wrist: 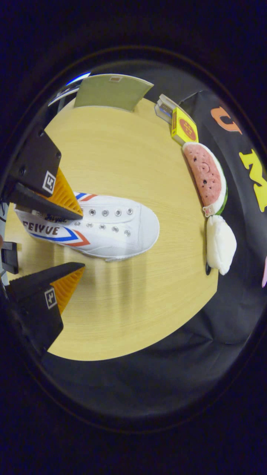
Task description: Open the storage box then place both shoes into the box .Put the left shoe in first, then the right shoe, with the right side of both shoes facing outward in a uniform manner.
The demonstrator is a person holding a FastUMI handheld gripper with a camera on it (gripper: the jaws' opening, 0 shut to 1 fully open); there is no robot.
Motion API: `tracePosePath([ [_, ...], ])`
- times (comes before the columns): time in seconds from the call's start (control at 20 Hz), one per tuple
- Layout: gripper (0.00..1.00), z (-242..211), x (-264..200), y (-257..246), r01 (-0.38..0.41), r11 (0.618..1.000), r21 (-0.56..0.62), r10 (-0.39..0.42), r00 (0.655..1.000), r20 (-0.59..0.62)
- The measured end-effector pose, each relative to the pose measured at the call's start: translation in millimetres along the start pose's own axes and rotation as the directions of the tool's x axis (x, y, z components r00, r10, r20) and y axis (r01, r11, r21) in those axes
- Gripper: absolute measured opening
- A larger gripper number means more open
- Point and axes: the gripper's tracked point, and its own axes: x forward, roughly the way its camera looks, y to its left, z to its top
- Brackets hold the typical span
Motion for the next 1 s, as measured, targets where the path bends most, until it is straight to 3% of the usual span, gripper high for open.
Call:
tracePosePath([
  [0.25, 0.37, 2, -3, -4, 0.002, 1.000, 0.028, -0.002, 1.000, -0.004],
  [0.5, 0.08, 0, -8, -2, -0.008, 0.993, 0.116, 0.008, 1.000, 0.000],
  [0.65, 0.06, -7, -23, 19, -0.058, 0.980, 0.188, 0.058, 0.998, 0.002],
  [0.8, 0.06, -7, -51, 46, -0.058, 0.982, 0.182, 0.051, 0.998, 0.044],
  [1.0, 0.06, -2, -103, 125, -0.095, 0.979, 0.180, 0.078, 0.992, 0.100],
])
